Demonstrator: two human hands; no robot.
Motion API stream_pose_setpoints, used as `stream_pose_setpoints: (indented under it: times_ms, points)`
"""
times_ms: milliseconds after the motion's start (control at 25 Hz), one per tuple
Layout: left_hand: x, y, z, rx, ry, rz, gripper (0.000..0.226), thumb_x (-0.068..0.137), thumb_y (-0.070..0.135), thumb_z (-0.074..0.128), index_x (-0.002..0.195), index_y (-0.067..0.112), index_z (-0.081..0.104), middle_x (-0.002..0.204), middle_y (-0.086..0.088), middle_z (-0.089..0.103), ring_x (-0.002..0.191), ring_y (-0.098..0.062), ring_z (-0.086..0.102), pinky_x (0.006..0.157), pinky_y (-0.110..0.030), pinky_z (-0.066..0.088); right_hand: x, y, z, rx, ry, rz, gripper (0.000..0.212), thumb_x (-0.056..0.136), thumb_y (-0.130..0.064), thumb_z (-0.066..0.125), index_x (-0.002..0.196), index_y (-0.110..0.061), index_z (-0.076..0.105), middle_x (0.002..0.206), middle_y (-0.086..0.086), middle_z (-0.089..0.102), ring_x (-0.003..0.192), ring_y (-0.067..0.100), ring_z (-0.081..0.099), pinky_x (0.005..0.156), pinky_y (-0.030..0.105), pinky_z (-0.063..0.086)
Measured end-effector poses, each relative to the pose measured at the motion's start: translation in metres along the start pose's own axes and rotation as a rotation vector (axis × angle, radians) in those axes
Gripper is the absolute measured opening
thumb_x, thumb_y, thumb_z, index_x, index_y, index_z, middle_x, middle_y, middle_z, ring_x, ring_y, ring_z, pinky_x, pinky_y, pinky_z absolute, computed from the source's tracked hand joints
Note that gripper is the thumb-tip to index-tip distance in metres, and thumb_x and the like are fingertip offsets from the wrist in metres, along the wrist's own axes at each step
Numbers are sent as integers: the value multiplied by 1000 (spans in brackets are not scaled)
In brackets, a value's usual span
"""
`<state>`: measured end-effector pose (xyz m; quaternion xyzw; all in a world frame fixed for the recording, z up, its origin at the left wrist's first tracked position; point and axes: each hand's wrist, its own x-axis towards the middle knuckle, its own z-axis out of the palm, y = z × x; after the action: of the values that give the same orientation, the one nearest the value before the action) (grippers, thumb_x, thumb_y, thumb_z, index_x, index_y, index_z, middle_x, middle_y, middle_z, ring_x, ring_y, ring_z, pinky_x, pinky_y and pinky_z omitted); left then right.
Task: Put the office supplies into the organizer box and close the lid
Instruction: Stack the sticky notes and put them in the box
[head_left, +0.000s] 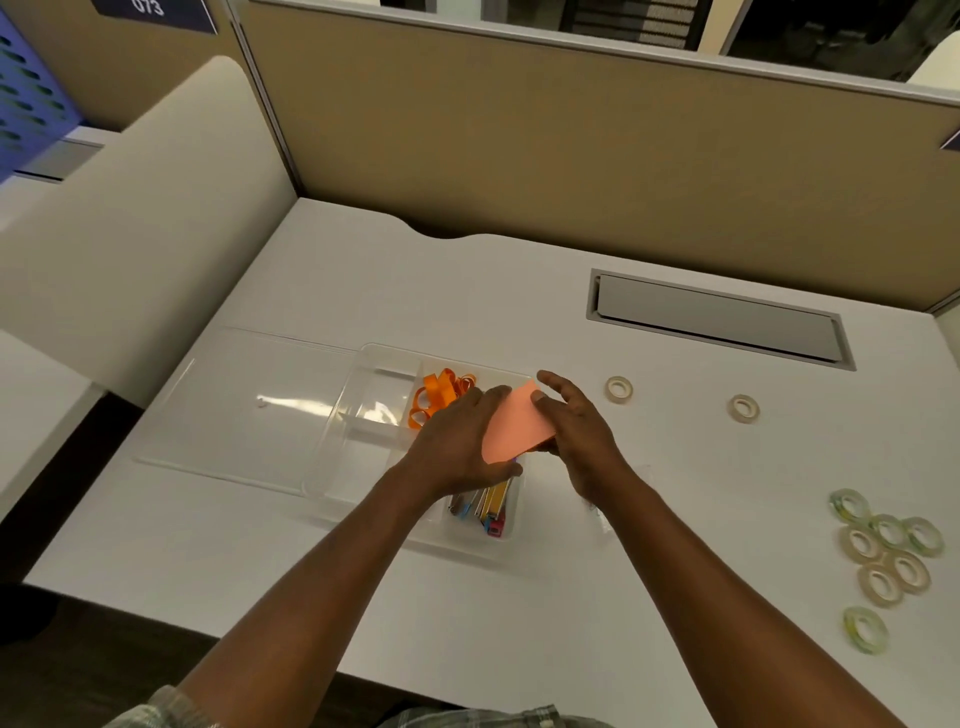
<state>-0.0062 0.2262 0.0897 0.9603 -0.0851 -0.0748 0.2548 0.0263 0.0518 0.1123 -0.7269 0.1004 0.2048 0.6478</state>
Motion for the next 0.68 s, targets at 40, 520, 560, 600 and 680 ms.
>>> stream_pose_setpoints:
  times_ms: [40,520,560,600,680]
  points:
    - [-3,-4,1,4,-1,1,101,73,63,72,152,25,21,147,-2,42,125,-23,49,94,-38,48,1,1,5,-6,-4,-1,27,100,-30,55,127,-37,54,119,-3,59,101,17,60,71,28,58]
    - [-17,-40,-35,-256,149,-254,34,96,25,58,127,14,60,115,-7,67,97,-22,62,81,-34,53,15,-5,65,-374,-75,-238,32,100,-20,54,131,-27,58,122,3,64,108,21,62,88,41,57]
    - [-20,-45,-38,-272,169,-281,29,95,22,58,123,15,62,106,-5,68,89,-19,62,75,-31,51,17,-7,72,-388,-93,-252,34,99,-19,55,132,-25,58,121,3,65,107,20,62,87,40,56]
    - [-23,-51,-42,-292,179,-313,24,94,21,60,117,16,64,97,-2,68,83,-16,60,68,-26,48,18,-9,78,-402,-104,-263,35,98,-18,56,133,-24,58,120,3,65,107,20,62,87,39,55]
    - [-30,-67,-48,-355,196,-404,13,91,20,63,104,21,67,81,5,64,72,-9,57,58,-21,39,20,-10,90,-408,-98,-241,36,97,-20,58,133,-23,59,112,2,67,105,20,62,88,39,55]
